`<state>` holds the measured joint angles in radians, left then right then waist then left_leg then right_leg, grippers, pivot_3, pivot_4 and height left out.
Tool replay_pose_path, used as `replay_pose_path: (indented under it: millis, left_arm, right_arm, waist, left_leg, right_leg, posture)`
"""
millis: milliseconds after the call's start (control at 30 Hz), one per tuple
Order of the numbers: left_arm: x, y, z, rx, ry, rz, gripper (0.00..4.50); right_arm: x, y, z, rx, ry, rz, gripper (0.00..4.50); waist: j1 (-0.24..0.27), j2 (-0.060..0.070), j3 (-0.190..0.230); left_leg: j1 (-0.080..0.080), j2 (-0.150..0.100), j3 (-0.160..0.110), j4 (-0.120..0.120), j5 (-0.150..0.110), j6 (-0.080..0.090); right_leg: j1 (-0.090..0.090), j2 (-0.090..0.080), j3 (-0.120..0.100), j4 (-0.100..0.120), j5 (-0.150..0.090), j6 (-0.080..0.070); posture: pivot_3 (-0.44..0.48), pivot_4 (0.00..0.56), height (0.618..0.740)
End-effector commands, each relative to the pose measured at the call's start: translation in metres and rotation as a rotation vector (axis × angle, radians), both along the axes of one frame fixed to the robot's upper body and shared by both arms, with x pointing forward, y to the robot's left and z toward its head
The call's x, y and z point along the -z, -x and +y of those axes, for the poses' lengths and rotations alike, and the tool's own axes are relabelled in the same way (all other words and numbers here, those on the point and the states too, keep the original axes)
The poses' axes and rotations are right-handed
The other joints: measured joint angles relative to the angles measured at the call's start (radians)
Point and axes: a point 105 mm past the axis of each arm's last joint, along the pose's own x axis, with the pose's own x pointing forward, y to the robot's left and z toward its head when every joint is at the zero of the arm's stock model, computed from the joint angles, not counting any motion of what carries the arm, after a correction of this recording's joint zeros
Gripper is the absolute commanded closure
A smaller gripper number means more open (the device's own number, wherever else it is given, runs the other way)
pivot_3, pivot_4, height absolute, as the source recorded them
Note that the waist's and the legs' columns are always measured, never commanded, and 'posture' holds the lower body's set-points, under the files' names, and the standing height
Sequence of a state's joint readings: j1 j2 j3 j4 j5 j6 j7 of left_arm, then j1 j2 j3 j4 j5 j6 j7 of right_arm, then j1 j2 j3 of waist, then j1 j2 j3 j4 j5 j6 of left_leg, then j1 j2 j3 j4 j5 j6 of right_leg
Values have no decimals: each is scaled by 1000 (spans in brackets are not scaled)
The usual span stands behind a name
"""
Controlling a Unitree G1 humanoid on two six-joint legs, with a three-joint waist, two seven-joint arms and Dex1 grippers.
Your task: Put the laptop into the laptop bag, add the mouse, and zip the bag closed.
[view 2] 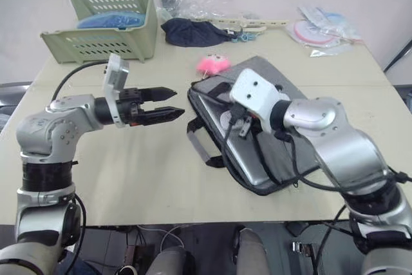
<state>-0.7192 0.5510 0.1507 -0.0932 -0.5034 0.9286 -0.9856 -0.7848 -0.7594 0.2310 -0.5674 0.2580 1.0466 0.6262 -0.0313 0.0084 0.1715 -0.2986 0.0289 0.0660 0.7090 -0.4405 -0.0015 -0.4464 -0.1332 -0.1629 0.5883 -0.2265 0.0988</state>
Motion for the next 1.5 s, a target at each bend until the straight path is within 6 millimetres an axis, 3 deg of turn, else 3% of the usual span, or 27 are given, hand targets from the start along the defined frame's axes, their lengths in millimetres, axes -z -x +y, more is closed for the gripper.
replay_pose_path:
  millis: [33,333,700,833,1033,1167,1300,1433,1500]
  left_arm:
    - [-9,-2,-7,38,21,-37,81]
    - [-5,-4,-7,51,24,-18,81]
    - [-2,-4,-5,50,22,-5,81]
    - [0,-5,-4,40,16,-3,0]
    - [2,-5,-4,38,17,2,0]
    - [4,-6,-1,28,17,17,0]
    - [8,-10,15,-14,11,43,0]
    - [13,-18,38,-74,10,76,0]
    - [24,-31,55,-144,15,117,0]
  right_arm:
    - [-4,39,1,-226,71,-21,4500]
    - [2,51,-19,-336,171,-22,4500]
    - [11,56,-21,-413,237,-41,4500]
    - [12,54,-19,-402,219,-45,3065]
    - [5,50,-14,-374,132,-52,172]
    - [-13,44,-18,-285,-56,12,172]
    - [-32,45,-33,-203,-271,157,172]
    - [-45,36,-66,-25,-466,202,172]
    - [-34,40,-93,81,-545,264,172]
  waist:
    - [1,0,0]
    - [5,0,0]
    - [5,0,0]
    - [5,-1,0]
    - [6,-1,0]
    - [5,-1,0]
    - [5,-1,0]
    - [7,-1,0]
    - [15,-1,0]
  left_leg:
    - [0,0,0,0,0,0]
    - [0,0,0,0,0,0]
    - [0,0,0,1,0,0]
    - [0,0,0,1,0,0]
    - [0,0,0,2,0,0]
    - [0,0,0,3,0,0]
    - [0,0,0,4,0,0]
    - [0,0,0,4,0,0]
    - [-1,0,0,4,0,0]
  right_leg:
    - [0,0,0,0,0,0]
    - [0,0,0,0,0,0]
    - [0,0,0,0,0,0]
    - [0,0,0,0,0,0]
    - [1,0,0,0,0,0]
    - [1,0,0,1,0,0]
    - [1,0,0,1,0,0]
    - [1,0,0,1,0,0]
    - [1,0,0,1,0,0]
  posture:
    - [0,150,740]
    - [0,150,740]
    - [0,150,740]
    - [0,150,740]
    - [0,150,740]
    - [0,150,740]
    - [0,150,740]
    - [0,150,740]
    - [0,150,740]
